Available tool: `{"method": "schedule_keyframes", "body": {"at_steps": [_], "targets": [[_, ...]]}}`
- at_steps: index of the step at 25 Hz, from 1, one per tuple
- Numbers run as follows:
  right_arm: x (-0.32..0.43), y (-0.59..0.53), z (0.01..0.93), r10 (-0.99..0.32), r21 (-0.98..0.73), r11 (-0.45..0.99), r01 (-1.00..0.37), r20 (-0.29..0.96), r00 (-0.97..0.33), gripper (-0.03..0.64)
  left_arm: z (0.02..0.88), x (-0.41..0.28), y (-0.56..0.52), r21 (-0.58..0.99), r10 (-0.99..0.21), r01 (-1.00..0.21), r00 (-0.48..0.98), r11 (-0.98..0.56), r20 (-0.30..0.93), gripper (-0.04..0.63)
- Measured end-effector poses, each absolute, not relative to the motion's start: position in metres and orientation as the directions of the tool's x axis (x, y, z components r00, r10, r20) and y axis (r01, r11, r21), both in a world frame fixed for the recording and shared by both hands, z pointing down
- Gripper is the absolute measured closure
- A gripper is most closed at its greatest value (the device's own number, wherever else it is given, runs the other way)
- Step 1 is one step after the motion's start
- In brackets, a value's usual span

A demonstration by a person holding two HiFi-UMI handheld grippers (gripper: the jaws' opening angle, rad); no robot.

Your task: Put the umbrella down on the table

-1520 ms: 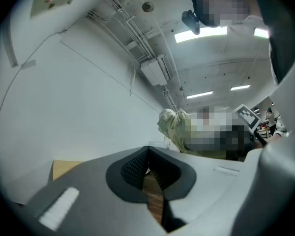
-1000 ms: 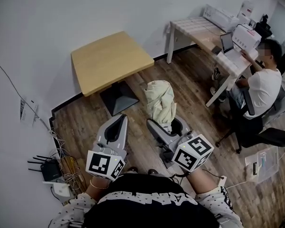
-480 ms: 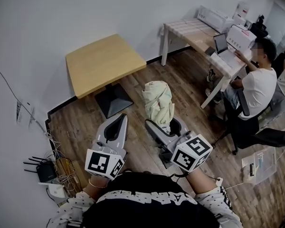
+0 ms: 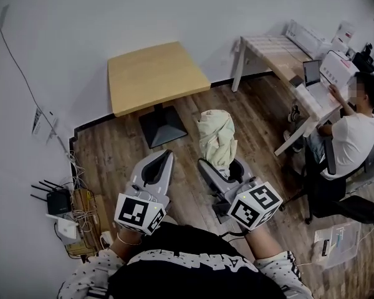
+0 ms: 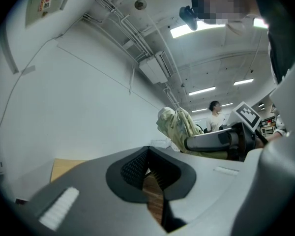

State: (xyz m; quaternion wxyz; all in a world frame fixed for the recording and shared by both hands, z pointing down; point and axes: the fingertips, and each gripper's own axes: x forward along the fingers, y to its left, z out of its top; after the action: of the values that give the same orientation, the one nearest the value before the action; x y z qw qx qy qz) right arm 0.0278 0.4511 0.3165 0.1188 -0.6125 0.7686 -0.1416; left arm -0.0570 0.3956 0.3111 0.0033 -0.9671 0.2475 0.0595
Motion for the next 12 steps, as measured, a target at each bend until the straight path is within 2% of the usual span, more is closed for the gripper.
{"method": "schedule_keyframes", "body": {"at_steps": [6, 12], "targets": [[0.023, 0.439, 0.326, -0.955, -0.397, 0.277, -0.875, -0.014, -0.296, 0.337, 0.320, -0.085, 0.385, 0.021, -0.592, -0.593, 0.801, -0.805, -0.086, 0.594], [0.004, 0.410, 0.328, -0.927, -0.404, 0.345, -0.847, -0.007, -0.375, 0.337, 0.322, -0.105, 0.373, 0.018, -0.642, -0.643, 0.763, -0.766, -0.077, 0.594]]}}
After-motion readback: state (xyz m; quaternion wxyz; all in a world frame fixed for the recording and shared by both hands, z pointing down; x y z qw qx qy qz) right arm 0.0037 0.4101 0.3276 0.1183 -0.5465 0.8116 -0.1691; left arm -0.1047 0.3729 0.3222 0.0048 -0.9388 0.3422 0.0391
